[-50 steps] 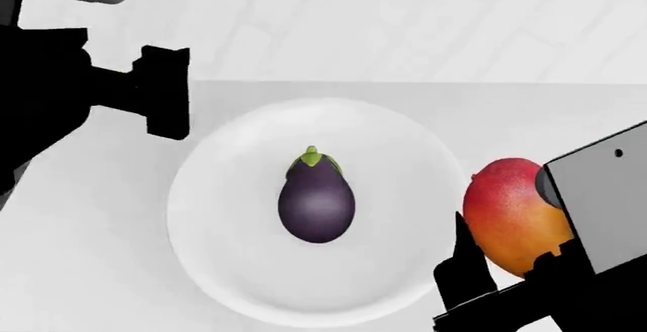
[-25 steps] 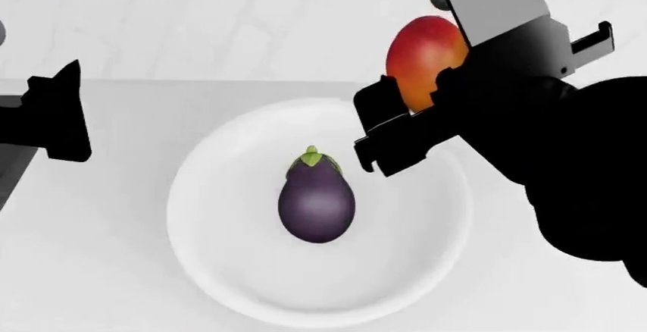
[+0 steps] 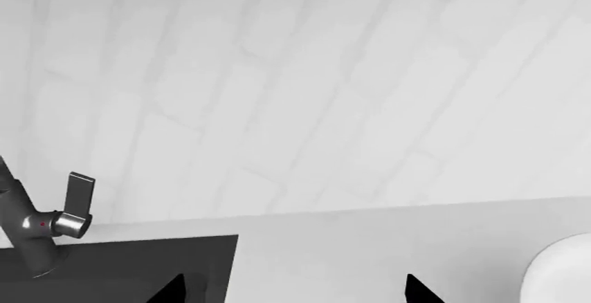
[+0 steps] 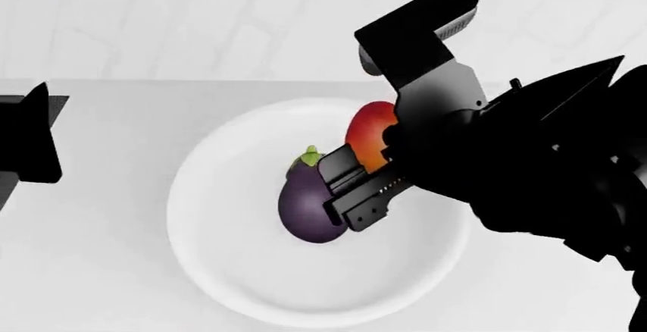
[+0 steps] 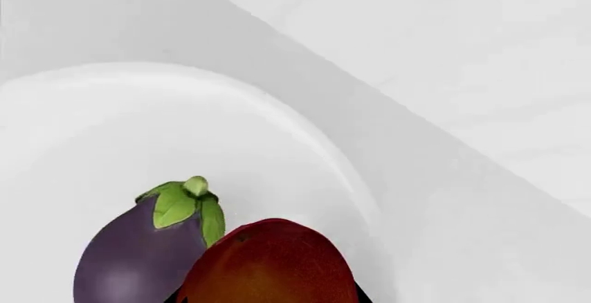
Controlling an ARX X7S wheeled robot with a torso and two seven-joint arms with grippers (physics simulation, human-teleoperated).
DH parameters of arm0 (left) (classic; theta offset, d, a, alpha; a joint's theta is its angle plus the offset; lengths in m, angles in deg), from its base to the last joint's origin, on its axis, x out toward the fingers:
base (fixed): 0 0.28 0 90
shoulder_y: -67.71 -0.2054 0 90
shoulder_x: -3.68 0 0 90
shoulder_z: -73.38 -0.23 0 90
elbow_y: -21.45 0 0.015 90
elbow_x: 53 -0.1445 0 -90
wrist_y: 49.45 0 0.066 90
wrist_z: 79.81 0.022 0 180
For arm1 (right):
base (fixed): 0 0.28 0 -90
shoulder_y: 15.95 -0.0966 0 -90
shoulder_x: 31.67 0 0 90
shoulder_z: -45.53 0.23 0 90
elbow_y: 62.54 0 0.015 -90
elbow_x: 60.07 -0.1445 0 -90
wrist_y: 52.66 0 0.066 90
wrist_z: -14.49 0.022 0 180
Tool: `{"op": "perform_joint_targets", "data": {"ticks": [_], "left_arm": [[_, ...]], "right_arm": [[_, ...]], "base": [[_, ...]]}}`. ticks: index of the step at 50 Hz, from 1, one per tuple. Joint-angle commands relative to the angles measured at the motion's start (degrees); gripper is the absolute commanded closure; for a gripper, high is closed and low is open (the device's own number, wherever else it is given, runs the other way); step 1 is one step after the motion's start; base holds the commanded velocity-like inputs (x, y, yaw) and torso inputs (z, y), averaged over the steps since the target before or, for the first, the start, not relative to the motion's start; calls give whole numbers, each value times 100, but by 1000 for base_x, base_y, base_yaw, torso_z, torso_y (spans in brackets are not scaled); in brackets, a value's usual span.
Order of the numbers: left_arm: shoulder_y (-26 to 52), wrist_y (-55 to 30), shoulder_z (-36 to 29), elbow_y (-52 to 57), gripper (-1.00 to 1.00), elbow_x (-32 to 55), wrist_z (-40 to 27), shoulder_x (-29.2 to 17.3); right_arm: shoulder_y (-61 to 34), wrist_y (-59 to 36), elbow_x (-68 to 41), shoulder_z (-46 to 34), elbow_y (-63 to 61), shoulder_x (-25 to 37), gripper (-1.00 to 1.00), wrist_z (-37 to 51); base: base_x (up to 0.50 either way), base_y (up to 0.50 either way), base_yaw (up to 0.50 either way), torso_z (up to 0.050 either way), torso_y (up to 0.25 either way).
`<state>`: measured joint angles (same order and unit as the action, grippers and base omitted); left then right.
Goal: Pick the eggplants and mangos from the sink and place them in one bowl. Place the bell pepper in the other bowl. Then turn off the sink faucet.
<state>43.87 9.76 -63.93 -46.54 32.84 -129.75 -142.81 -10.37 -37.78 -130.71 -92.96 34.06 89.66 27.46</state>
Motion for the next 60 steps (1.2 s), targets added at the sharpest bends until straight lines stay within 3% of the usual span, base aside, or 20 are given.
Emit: {"op": "perform_joint_targets", "data": {"ticks": [1,24,25,48,60], "left_arm": [[-157,114,143,5,-100,71,133,-64],[-299,185,130,-51,-100,27,173,-72],[-304,189,134,-61,-100,27,186,-82],[-262,171,146,-140,-100,38,146,16],[-187,93,144,-137,-100,52,148,37]], "right_arm": [[-112,-37,553,-628,446,-227,100,-612],[94,383,862,-973,880,-505,100,-990],[66,345,827,-934,860,-501,-100,-941],[-259,346,700,-692,439,-318,-100,-738],[-306,199,188,-28,-174,74,-100,5]], "base": [[0,0,0,0,0],[0,0,0,0,0],[0,0,3,0,0],[0,0,0,0,0],[0,0,0,0,0]]}}
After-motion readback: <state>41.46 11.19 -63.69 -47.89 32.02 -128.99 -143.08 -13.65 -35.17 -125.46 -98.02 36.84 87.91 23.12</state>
